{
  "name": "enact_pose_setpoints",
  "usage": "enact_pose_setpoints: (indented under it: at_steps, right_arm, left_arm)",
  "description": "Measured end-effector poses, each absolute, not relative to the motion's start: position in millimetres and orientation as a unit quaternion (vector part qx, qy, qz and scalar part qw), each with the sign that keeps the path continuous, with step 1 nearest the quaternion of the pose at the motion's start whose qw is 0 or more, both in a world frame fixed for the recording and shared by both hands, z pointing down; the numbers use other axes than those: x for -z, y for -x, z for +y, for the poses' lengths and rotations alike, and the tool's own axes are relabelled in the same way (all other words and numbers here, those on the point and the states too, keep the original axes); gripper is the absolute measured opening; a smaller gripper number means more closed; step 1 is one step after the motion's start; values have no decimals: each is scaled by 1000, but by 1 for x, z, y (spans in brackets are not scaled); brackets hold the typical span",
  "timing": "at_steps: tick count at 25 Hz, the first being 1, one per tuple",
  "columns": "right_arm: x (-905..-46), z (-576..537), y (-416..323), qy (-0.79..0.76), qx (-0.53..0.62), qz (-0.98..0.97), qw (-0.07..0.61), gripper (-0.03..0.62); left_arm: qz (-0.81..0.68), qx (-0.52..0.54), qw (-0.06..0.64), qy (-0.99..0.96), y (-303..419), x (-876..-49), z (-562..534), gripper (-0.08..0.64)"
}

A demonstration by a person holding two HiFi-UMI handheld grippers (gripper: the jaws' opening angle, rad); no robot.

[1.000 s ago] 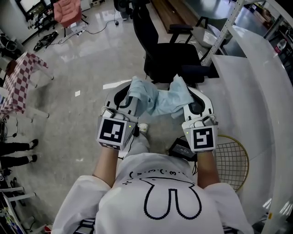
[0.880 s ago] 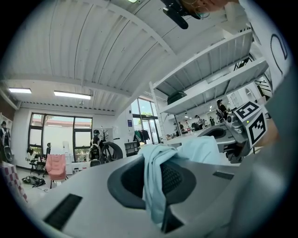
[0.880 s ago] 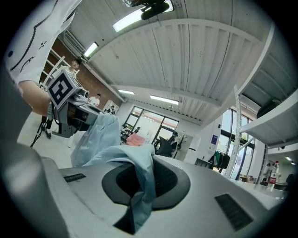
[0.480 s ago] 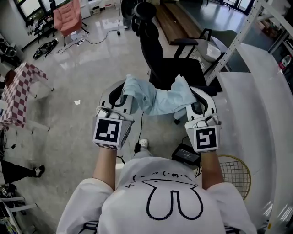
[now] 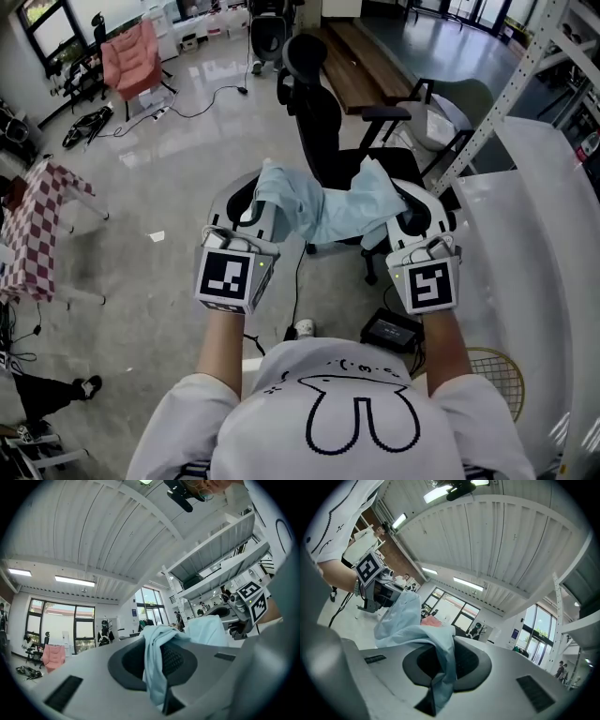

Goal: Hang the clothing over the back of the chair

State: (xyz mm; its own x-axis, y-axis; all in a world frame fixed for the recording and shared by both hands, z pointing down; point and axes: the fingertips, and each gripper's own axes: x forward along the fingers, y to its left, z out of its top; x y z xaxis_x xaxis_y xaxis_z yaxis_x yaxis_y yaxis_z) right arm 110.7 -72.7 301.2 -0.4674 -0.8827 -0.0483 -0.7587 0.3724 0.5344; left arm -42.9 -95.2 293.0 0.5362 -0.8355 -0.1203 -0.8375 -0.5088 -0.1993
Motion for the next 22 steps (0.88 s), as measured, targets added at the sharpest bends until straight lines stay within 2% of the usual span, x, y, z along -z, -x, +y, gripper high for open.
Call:
enact_pose_setpoints:
  at_steps: [8, 22]
  right_arm:
    - [-277, -135, -98, -506, 278, -805, 137, 46]
    - [-224, -215, -110, -479, 318, -809, 119, 46]
  left_arm:
    - [465, -16, 131, 875, 59, -278, -163, 49]
    - [482, -24, 158, 862, 56, -234, -236, 49]
